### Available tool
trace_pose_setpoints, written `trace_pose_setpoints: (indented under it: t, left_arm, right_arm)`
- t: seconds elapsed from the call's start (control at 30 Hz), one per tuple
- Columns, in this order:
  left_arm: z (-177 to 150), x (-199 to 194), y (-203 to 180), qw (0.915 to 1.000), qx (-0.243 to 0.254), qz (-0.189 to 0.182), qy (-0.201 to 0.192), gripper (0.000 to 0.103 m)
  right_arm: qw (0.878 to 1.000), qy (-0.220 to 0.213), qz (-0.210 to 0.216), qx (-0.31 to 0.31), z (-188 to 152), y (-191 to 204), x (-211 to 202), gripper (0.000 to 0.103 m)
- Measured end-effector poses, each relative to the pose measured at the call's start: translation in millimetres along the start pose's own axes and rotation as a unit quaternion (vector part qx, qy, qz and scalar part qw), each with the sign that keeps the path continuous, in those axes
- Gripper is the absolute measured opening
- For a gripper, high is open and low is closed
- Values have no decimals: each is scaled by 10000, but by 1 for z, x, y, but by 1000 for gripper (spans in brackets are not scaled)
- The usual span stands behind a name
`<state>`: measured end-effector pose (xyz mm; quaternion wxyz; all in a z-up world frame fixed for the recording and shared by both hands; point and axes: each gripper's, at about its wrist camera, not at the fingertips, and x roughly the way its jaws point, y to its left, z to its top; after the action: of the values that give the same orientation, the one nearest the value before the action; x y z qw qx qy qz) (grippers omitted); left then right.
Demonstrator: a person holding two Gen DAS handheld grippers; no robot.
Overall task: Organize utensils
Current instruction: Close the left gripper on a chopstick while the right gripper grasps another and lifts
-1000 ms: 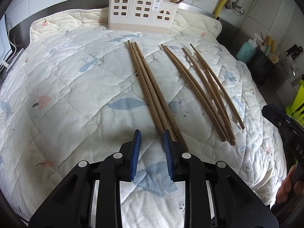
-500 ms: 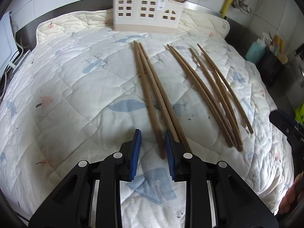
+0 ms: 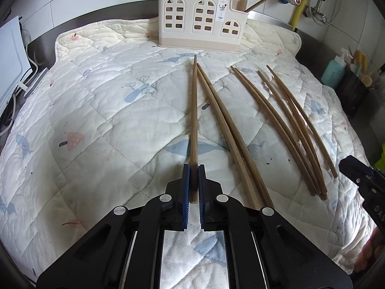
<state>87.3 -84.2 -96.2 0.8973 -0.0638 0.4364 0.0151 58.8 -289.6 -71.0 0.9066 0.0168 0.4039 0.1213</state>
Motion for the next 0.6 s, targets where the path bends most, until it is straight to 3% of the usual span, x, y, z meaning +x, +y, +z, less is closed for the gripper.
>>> trace_pose_setpoints:
  t: [0.17,0.27,0.4,0.6]
  left_arm:
    - [1,2,5,9994,-72,-321,-59,6]
    - [1,5,9,9986,-41,-519,-117,6]
    - [6,7,10,9981,-4,-613,-59,6]
    - [10,3,18,9973,109,-731,-49,5]
  right_arm:
    - [9999,110,-3,0,-3,4,17,22]
    - [9995,21,-235,-208,-4,12,20,19]
    - [9977,-49,-503,-454,-2,19,20,7]
    - [9964,-389,-541,-521,10,25,-5,7]
